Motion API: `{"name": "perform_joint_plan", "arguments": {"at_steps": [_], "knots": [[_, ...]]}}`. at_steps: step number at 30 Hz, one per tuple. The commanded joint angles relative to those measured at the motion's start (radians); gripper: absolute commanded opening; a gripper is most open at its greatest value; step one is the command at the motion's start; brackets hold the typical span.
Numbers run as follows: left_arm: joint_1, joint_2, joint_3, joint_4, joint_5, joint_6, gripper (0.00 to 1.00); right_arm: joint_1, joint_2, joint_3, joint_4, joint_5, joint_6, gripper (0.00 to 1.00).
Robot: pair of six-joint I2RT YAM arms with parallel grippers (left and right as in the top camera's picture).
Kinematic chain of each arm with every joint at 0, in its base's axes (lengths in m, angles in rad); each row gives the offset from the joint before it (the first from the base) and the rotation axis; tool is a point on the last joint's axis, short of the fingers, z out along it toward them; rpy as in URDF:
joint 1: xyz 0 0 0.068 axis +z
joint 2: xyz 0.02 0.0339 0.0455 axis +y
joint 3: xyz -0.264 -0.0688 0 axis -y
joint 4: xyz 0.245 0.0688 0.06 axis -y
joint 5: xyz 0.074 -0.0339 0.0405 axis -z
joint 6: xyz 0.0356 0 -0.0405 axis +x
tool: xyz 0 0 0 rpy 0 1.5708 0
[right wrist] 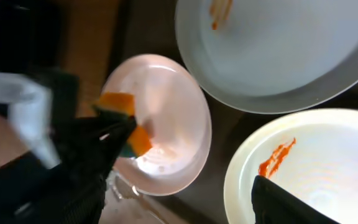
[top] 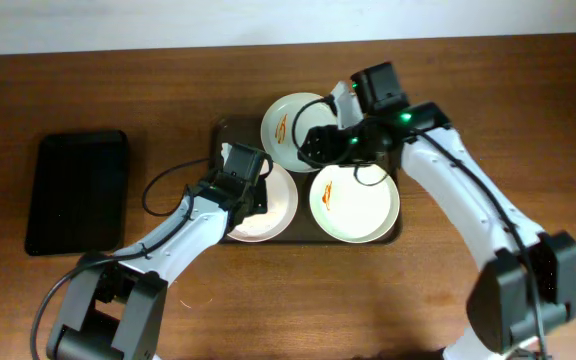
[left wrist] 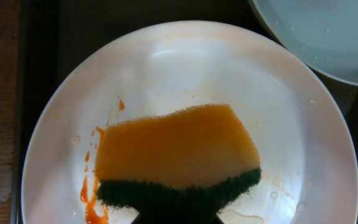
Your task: Clean dirty plates on tray and stack at the side
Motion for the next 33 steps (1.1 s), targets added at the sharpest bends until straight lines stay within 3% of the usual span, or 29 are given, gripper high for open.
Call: {"name": "perform_joint_plan", "arguments": {"at_steps": [1, 3, 4, 16, 17, 18, 21, 23, 24, 26, 28, 29, 33], "knots": [[0.0, -0.012, -0.01, -0.001, -0.027, -0.046, 0.0, 0.058, 0.112, 0.013, 0.039, 0.046, 0.021, 0.76], [0.0, -0.012, -0.024, 0.0, -0.066, -0.092, 0.0, 0.06, 0.163, 0.013, 0.06, 0.045, 0.016, 0.49], [0.0, -0.012, -0.024, 0.0, -0.066, -0.092, 0.0, 0.07, 0.186, 0.013, 0.071, 0.046, -0.015, 0.46], [0.0, -0.012, -0.024, 0.016, -0.063, -0.092, 0.0, 0.152, 0.293, -0.008, 0.121, 0.221, -0.015, 0.46], [0.0, -0.012, -0.024, 0.016, -0.063, -0.091, 0.0, 0.156, 0.298, -0.008, 0.125, 0.221, -0.016, 0.43], [0.0, -0.012, -0.024, 0.019, -0.053, -0.091, 0.0, 0.164, 0.309, -0.008, 0.131, 0.221, -0.015, 0.33], [0.0, -0.012, -0.024, 0.035, -0.029, -0.091, 0.0, 0.185, 0.333, -0.008, 0.138, 0.222, -0.015, 0.33], [0.0, -0.012, -0.024, 0.066, 0.043, -0.091, 0.0, 0.185, 0.333, -0.008, 0.131, 0.222, -0.015, 0.24], [0.0, -0.012, -0.024, 0.079, 0.061, -0.091, 0.04, 0.185, 0.333, -0.008, 0.127, 0.222, -0.015, 0.16], [0.0, -0.012, -0.024, 0.079, 0.061, -0.091, 0.17, 0.185, 0.333, -0.008, 0.124, 0.222, -0.015, 0.15], [0.0, -0.011, -0.024, 0.079, 0.061, -0.091, 0.19, 0.185, 0.333, -0.007, 0.123, 0.221, -0.015, 0.15], [0.0, -0.007, -0.025, 0.079, 0.061, -0.091, 0.3, 0.185, 0.333, -0.007, 0.123, 0.221, -0.015, 0.15], [0.0, -0.002, -0.025, 0.068, 0.06, -0.09, 0.32, 0.183, 0.333, -0.007, 0.123, 0.221, -0.015, 0.16]]}}
